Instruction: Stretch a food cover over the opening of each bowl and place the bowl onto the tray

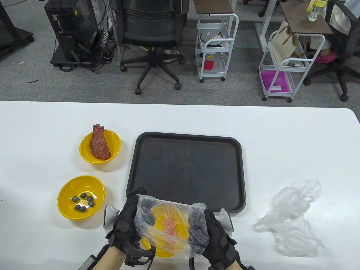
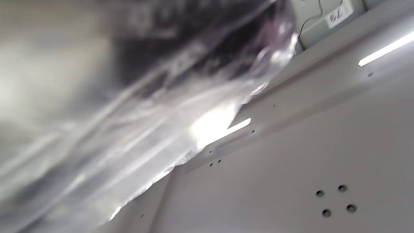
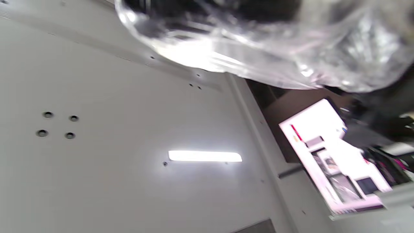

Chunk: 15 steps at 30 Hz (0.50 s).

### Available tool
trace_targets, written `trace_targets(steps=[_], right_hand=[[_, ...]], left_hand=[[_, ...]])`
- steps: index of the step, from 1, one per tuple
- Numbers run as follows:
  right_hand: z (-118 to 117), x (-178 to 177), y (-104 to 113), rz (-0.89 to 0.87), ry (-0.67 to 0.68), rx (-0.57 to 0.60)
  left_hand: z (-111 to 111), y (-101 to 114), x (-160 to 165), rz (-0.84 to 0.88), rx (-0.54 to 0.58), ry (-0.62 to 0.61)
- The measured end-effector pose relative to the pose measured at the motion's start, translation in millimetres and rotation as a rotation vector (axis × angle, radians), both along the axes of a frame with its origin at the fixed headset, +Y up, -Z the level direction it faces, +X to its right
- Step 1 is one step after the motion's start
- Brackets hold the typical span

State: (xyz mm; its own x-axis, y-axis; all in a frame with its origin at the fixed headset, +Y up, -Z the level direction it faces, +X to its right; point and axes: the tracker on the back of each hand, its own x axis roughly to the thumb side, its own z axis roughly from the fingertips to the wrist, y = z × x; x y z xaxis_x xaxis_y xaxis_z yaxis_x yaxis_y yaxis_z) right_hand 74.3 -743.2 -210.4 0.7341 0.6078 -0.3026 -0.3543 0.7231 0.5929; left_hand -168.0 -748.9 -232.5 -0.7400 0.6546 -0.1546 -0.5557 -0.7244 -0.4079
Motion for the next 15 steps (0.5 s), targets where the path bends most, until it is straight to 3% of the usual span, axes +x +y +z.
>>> trace_targets(steps=[4, 9, 15], right_hand=[[-2, 8, 6, -0.008, -0.074, 0.029], [-1, 12, 3, -0.031, -0.096, -0.010], [-1, 12, 4, -0.049, -0.065, 0.008]], left_hand=[[4, 3, 8, 0.110, 0.085, -0.168], [10, 4, 24, 0.222, 0.099, -0.286], [7, 2, 18, 0.175, 0.121, -0.265]])
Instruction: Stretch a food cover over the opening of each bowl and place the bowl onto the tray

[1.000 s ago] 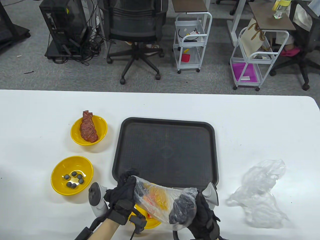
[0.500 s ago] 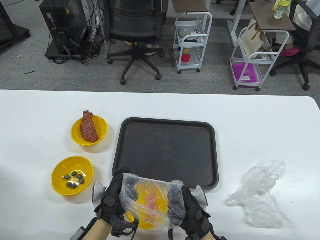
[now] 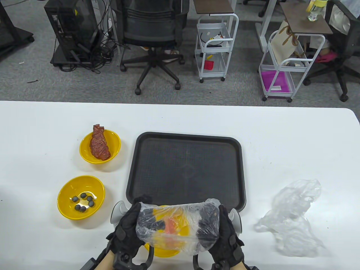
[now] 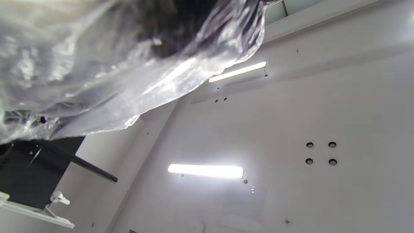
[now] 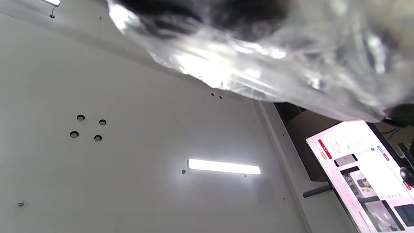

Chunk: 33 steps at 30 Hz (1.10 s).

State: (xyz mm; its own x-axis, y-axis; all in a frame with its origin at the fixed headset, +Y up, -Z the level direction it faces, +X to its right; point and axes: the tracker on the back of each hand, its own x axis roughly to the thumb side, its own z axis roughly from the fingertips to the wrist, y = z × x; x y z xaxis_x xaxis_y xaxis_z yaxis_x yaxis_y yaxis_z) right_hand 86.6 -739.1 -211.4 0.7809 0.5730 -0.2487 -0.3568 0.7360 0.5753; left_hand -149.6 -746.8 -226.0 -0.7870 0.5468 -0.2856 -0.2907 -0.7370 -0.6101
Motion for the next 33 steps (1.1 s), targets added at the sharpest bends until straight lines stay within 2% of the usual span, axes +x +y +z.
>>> trace_targets(steps=[6, 10, 12, 13, 17, 22, 26, 28, 30, 33], right_hand=[[2, -1, 3, 0.001, 0.015, 0.034], [3, -2, 6, -0.010, 0.041, 0.070], [5, -3, 8, -0.003, 0.051, 0.069], [10, -6, 24, 0.005, 0.047, 0.054], [7, 0, 16, 0.033, -0.025, -0.029], [7, 5, 7, 0.086, -0.110, -0.143], [7, 9, 2, 0.197, -0.166, -0.235], [8, 13, -1, 0.278, -0.195, -0.298], [7, 20, -4, 0.387, -0.249, -0.361], [4, 29, -6, 0.506, -0.326, -0.402]], left_hand=[[-2, 1, -13, -0.263, 0.004, 0.191], [-3, -2, -22, -0.404, -0.040, 0.337], [-5, -6, -26, -0.353, -0.051, 0.298], [-6, -7, -24, -0.309, -0.056, 0.271], [-4, -8, -21, -0.213, -0.131, 0.231], [1, -9, -17, -0.158, -0.160, 0.180], [10, -11, -13, -0.097, -0.123, 0.082], [13, -11, -17, -0.119, -0.121, 0.066], [15, -12, -26, -0.229, -0.127, 0.057], [15, -16, -36, -0.370, -0.063, -0.004]])
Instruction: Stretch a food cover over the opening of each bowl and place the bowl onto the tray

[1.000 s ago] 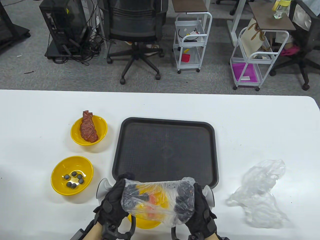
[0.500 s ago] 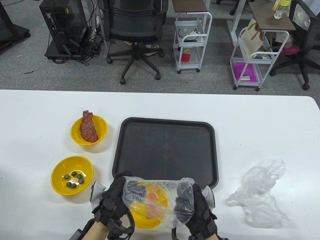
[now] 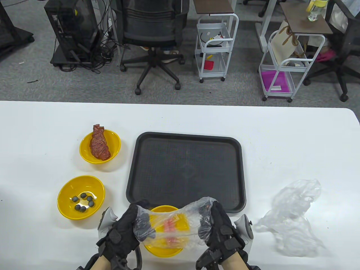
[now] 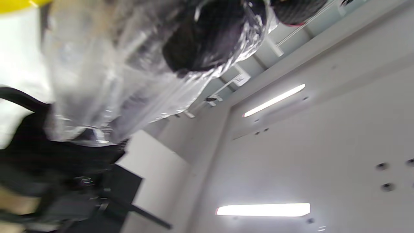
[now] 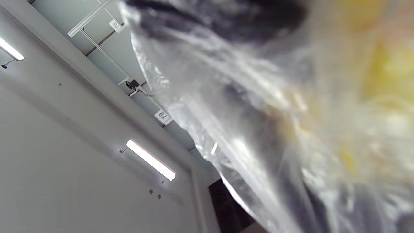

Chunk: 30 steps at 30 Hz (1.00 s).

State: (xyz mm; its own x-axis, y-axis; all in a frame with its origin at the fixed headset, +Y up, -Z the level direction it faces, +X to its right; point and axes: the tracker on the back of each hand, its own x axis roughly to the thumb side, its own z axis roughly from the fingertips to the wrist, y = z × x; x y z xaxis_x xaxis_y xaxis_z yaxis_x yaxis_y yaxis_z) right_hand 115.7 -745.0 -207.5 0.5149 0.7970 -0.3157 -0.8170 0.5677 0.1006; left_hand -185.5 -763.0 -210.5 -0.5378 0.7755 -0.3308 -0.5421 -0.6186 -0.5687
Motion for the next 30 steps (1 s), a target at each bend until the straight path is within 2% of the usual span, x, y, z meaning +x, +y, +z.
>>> trace_targets(steps=[4, 6, 7, 9, 10, 15, 17, 21, 23, 28, 30], right_hand=[[-3, 6, -4, 0.053, -0.036, -0.053], [-3, 7, -5, 0.064, -0.035, -0.073], [-3, 7, -6, 0.087, -0.034, -0.083], [-3, 6, -7, 0.144, 0.001, -0.094], [-2, 5, -8, 0.160, 0.022, -0.096], [1, -3, -13, 0.304, 0.072, -0.105], [3, -6, -16, 0.399, 0.078, -0.106], [5, -13, -18, 0.563, 0.046, -0.084], [5, -16, -18, 0.617, 0.040, -0.068], [6, -20, -22, 0.723, 0.015, -0.056], [5, -21, -25, 0.752, 0.017, -0.053]], left_hand=[[3, 1, 2, -0.075, 0.018, -0.124], [3, 3, 6, -0.197, 0.036, -0.203], [2, 4, 9, -0.286, 0.062, -0.285], [0, 5, 10, -0.494, 0.153, -0.446], [-1, 6, 10, -0.574, 0.183, -0.464], [4, 11, -3, -0.882, 0.130, -0.198], [7, 12, -11, -0.933, 0.106, -0.104], [17, 16, -25, -1.146, 0.049, 0.141], [20, 19, -26, -1.201, 0.049, 0.214], [21, 26, -20, -1.373, 0.064, 0.259], [20, 26, -16, -1.454, 0.058, 0.243]])
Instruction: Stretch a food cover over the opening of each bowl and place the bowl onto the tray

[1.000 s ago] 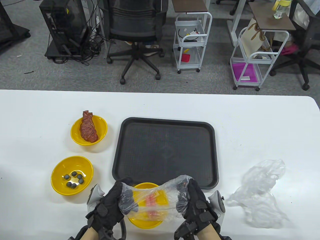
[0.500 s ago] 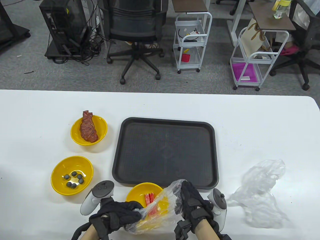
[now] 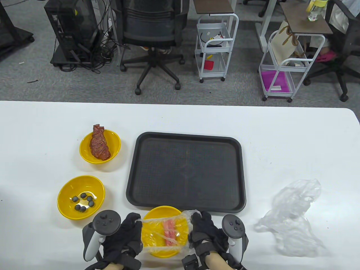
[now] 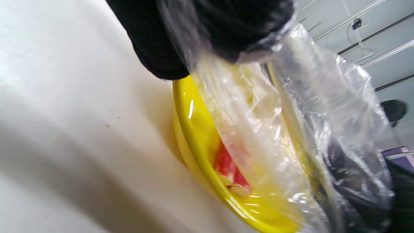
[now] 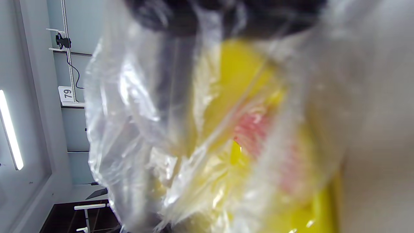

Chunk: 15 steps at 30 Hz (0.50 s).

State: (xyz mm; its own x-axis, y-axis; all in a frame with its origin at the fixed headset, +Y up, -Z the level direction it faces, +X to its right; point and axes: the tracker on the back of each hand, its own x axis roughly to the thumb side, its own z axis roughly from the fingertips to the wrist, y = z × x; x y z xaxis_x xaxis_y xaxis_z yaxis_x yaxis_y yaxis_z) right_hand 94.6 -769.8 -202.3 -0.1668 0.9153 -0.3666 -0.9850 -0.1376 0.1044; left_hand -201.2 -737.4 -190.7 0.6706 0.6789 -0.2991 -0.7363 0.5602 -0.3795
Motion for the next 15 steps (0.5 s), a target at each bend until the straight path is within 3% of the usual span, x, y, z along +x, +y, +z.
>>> trace_targets(steps=[4, 7, 9, 12, 15], right_hand=[[-1, 0, -10, 0.003, 0.010, -0.044], [-3, 2, -19, -0.008, 0.004, -0.102], [-3, 2, -26, -0.020, 0.006, -0.152], [-3, 1, -38, -0.079, 0.009, -0.215], [-7, 4, -42, -0.162, 0.031, -0.296]], left_hand=[[-6, -10, 5, -0.056, -0.099, -0.019], [-11, -23, 4, 0.001, -0.200, -0.011], [-14, -26, 3, 0.043, -0.135, 0.028], [-19, -39, 1, 0.175, -0.145, 0.042], [-18, -55, -2, 0.339, 0.001, 0.174]])
